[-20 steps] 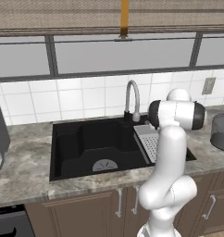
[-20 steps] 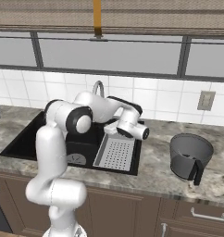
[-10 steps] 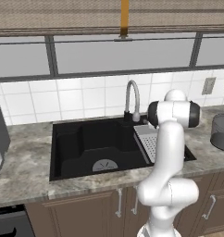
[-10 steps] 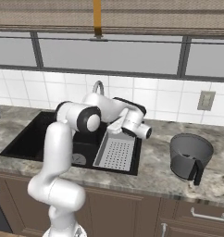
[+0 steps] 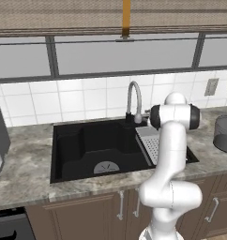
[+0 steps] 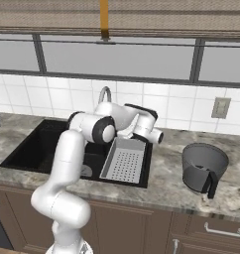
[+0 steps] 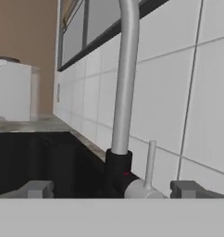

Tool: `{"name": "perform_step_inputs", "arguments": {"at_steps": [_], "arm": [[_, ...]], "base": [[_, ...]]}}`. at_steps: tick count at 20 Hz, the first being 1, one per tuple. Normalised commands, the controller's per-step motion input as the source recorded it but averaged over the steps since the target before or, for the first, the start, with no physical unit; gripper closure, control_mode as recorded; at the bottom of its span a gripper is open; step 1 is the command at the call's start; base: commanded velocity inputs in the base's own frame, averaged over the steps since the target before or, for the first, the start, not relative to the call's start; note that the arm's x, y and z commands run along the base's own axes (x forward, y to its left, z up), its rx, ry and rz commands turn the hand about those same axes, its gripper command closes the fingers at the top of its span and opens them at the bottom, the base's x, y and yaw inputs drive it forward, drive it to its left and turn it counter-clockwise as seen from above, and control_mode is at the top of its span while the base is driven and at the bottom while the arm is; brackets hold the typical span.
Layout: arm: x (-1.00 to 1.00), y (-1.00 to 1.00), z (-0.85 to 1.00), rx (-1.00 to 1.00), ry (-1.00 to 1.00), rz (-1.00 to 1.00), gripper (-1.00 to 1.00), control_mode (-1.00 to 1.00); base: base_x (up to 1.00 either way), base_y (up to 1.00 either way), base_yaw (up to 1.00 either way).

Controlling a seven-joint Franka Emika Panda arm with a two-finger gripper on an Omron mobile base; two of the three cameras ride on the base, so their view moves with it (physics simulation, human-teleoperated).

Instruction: Turn on the sink faucet and place the jug under the water for a few seconds to fill it up.

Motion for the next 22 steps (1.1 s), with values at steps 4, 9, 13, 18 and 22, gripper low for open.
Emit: {"name": "perform_step_inputs", "arguments": {"at_steps": [4,9,13,18,22], "arm": [[0.45,0.06,0.0,0.0,0.0,0.0,-1.0,-1.0],[0.39,0.05,0.0,0.0,0.0,0.0,-1.0,-1.0],[0.33,0.01,0.0,0.0,0.0,0.0,-1.0,-1.0],[0.26,0.04,-0.09,0.0,0.0,0.01,-1.0,-1.0],[0.16,0.11,-0.17,0.0,0.0,0.01,-1.0,-1.0]], "base": [[0.0,0.0,0.0],[0.0,0.0,0.0],[0.0,0.0,0.0],[0.0,0.0,0.0],[0.0,0.0,0.0]]}}
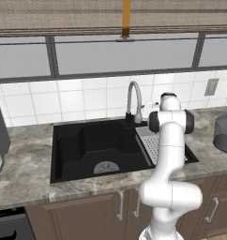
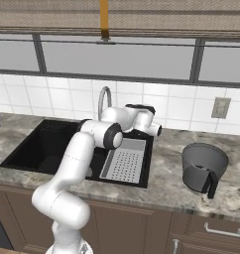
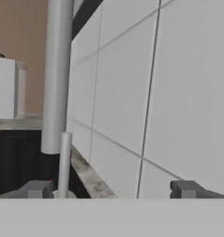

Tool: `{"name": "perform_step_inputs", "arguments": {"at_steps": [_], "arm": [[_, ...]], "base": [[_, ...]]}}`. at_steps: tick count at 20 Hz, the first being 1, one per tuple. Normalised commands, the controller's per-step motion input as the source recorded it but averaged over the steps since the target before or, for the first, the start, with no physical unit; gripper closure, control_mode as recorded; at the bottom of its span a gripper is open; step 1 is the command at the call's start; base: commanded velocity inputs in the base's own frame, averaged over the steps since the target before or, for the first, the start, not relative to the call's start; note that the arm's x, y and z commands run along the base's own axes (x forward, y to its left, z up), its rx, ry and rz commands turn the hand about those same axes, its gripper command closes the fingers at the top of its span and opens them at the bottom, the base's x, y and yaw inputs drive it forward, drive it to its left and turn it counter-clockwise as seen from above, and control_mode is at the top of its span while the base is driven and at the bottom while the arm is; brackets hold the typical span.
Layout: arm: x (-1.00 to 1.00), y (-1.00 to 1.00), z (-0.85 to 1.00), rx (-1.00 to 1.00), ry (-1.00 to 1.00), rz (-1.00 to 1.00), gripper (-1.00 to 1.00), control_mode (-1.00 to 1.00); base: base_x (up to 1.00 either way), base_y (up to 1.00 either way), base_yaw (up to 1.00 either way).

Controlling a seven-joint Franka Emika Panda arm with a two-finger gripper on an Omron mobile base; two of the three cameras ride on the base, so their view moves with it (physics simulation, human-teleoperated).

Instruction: Turn on the sink faucet and place the jug under the water for a few seconds to fill it up.

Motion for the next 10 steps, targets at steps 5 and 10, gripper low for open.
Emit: {"name": "perform_step_inputs", "arguments": {"at_steps": [5,10], "arm": [[0.23,0.14,-0.16,0.0,0.0,0.01,-1.0,-1.0],[0.31,0.08,-0.07,0.0,0.0,0.0,-1.0,-1.0]], "base": [[0.0,0.0,0.0],[0.0,0.0,0.0]]}}
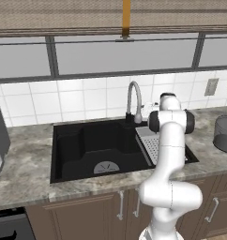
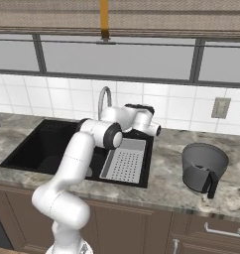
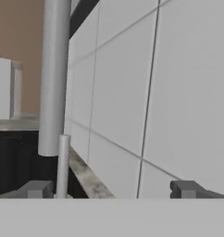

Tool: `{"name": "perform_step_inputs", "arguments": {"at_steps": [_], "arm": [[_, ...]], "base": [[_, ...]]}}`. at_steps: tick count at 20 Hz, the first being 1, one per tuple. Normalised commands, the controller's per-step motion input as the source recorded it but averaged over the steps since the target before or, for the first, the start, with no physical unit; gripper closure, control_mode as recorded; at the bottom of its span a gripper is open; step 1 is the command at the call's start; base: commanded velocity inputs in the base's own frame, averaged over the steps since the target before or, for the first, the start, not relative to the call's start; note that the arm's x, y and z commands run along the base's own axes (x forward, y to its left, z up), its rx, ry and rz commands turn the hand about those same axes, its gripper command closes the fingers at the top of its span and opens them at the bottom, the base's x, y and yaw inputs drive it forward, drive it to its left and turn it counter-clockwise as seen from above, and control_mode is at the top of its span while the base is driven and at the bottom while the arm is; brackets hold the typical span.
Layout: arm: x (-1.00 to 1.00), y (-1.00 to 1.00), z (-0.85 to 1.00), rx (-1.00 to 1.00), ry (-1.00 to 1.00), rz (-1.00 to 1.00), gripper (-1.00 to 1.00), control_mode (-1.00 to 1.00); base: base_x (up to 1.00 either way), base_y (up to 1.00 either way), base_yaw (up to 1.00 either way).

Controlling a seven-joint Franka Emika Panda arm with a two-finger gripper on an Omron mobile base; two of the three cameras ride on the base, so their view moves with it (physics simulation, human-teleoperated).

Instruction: Turn on the sink faucet and place the jug under the water for a few seconds to fill it up.

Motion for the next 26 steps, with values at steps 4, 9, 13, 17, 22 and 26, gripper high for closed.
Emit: {"name": "perform_step_inputs", "arguments": {"at_steps": [4,9,13,17,22,26], "arm": [[0.05,0.19,0.0,0.0,0.0,0.02,-1.0,-1.0],[0.03,0.27,0.0,0.0,0.0,0.02,-1.0,-1.0],[0.21,0.14,0.0,0.0,0.03,0.01,-1.0,-1.0],[0.22,0.0,0.0,0.0,0.04,0.0,-1.0,-1.0],[0.2,0.11,0.0,0.0,0.04,0.0,1.0,-1.0],[0.25,0.05,0.0,0.0,0.05,-0.01,1.0,-1.0]], "base": [[0.0,0.0,0.0],[0.0,0.0,0.0],[0.0,0.0,0.0],[0.0,0.0,0.0],[0.0,0.0,0.0],[0.0,0.0,0.0]]}}
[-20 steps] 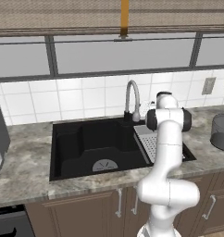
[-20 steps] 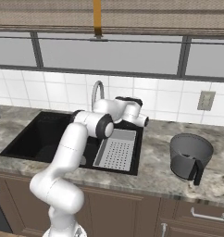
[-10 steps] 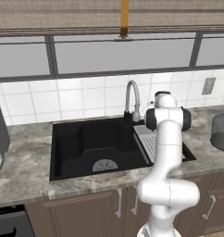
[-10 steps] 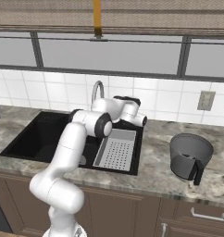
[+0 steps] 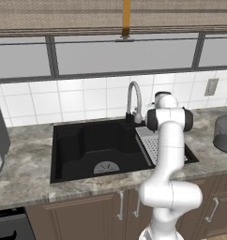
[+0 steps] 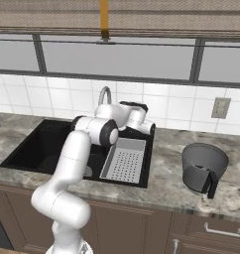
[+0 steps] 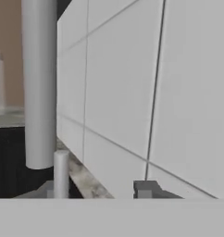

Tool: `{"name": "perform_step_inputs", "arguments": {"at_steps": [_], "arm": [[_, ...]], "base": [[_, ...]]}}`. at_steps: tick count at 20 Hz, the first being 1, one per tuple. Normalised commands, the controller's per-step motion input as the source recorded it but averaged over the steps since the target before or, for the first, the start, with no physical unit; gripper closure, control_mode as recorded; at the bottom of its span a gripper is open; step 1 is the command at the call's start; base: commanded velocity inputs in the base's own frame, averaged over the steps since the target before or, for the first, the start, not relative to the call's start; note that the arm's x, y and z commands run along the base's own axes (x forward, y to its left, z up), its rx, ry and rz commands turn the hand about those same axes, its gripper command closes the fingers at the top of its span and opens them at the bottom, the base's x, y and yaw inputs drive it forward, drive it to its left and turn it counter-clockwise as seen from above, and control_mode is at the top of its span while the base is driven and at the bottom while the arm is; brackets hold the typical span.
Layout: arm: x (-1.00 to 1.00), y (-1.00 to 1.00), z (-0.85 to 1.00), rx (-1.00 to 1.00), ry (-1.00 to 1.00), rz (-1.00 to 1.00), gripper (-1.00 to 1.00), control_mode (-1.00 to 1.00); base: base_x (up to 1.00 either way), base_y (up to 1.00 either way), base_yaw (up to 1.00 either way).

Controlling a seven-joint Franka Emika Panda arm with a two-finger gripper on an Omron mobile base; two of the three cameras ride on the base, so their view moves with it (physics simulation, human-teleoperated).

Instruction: Turn on the sink faucet and place the jug under the water for a few seconds to fill it up.

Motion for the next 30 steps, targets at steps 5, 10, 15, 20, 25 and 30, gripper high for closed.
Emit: {"name": "perform_step_inputs", "arguments": {"at_steps": [5,10,15,20,25,30], "arm": [[0.17,0.0,0.0,0.01,0.05,-0.04,1.0,-1.0],[0.19,-0.16,0.0,0.01,0.05,-0.11,1.0,-1.0],[0.33,-0.57,-0.01,0.07,0.07,-0.15,1.0,-1.0],[0.32,-0.58,-0.06,0.09,0.08,-0.15,1.0,-1.0],[0.26,-0.58,-0.11,0.08,0.09,-0.15,1.0,-1.0],[0.19,-0.64,-0.17,0.07,0.15,-0.16,1.0,-1.0]], "base": [[0.0,0.0,0.0],[0.0,0.0,0.0],[0.0,0.0,0.0],[0.0,0.0,0.0],[0.0,0.0,0.0],[0.0,0.0,0.0]]}}
